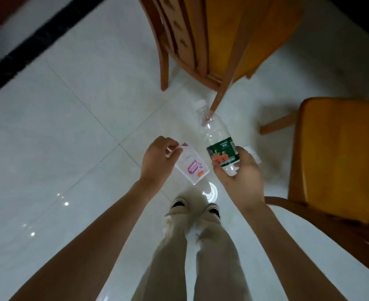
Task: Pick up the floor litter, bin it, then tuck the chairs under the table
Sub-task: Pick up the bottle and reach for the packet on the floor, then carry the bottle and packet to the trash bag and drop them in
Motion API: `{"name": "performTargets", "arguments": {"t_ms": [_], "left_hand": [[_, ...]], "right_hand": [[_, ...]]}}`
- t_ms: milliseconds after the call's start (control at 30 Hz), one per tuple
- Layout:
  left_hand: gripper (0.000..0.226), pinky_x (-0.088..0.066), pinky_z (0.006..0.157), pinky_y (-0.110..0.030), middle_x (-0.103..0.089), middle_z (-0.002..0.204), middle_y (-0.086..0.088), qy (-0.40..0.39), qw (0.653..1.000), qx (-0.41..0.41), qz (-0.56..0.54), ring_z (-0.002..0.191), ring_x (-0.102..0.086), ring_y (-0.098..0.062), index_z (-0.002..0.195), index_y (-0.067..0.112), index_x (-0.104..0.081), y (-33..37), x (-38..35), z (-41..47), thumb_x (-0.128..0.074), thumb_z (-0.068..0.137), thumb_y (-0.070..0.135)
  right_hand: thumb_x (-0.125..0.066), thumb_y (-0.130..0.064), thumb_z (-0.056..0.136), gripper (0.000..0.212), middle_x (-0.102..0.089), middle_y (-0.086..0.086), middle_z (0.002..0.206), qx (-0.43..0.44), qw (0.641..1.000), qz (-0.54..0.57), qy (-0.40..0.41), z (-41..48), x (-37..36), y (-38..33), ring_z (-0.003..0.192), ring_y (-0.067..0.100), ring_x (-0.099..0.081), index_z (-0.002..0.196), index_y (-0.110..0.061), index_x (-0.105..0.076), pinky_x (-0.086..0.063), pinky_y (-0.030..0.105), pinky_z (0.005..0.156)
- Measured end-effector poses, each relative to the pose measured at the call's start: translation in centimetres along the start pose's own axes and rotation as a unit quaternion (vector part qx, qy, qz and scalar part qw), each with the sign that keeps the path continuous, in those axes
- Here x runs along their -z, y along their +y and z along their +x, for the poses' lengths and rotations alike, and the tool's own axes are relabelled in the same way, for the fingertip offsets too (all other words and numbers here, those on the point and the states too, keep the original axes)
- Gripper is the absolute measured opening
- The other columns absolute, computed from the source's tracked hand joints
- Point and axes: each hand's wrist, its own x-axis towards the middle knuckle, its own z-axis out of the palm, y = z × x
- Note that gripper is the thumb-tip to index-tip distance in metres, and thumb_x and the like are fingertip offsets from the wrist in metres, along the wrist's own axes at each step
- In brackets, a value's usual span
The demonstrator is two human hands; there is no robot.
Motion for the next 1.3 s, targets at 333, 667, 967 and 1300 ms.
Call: {"name": "performTargets", "arguments": {"t_ms": [333,667,967,1300], "left_hand": [[0.005,-0.048,0.066,-0.022,-0.063,0.086,0.004,0.174,0.974,0.091,-0.114,0.075,-0.06,-0.008,0.087,0.02,-0.067,13.4,18.4,-10.4,-0.066,0.087,0.026],[0.004,-0.047,0.065,-0.022,-0.061,0.081,0.008,0.315,0.937,0.089,-0.122,0.072,-0.058,-0.006,0.084,0.021,-0.067,18.5,28.9,-19.6,-0.068,0.087,0.022],[0.011,-0.046,0.064,-0.024,-0.062,0.078,0.008,0.39,0.885,0.184,-0.175,0.071,-0.056,-0.005,0.077,0.025,-0.066,16.4,29.4,-28.2,-0.068,0.087,0.02],[0.013,-0.045,0.064,-0.026,-0.062,0.08,0.008,0.478,0.82,0.259,-0.18,0.07,-0.055,-0.006,0.075,0.028,-0.065,8.8,35.5,-35.4,-0.067,0.087,0.023]], "right_hand": [[-0.068,-0.052,0.08,0.046,-0.06,-0.006,0.095,0.131,0.991,-0.013,0.003,-10.0,14.6,-14.6,0.085,0.012,-0.058,0.113,-0.022,-0.055,-0.055,0.035,0.068],[-0.067,-0.055,0.076,0.061,-0.063,-0.007,0.105,0.265,0.964,0.0,-0.03,-14.1,21.0,-21.8,0.093,0.01,-0.059,0.125,-0.022,-0.054,-0.055,0.032,0.076],[-0.072,-0.049,0.076,0.05,-0.061,-0.01,0.096,0.357,0.926,0.012,-0.12,-16.8,17.5,-26.1,0.087,0.008,-0.058,0.117,-0.025,-0.056,-0.047,0.019,0.068],[-0.069,-0.053,0.076,0.048,-0.06,-0.013,0.092,0.438,0.878,0.0,-0.195,-20.6,9.3,-34.1,0.084,0.005,-0.056,0.113,-0.025,-0.058,-0.043,0.017,0.065]]}}
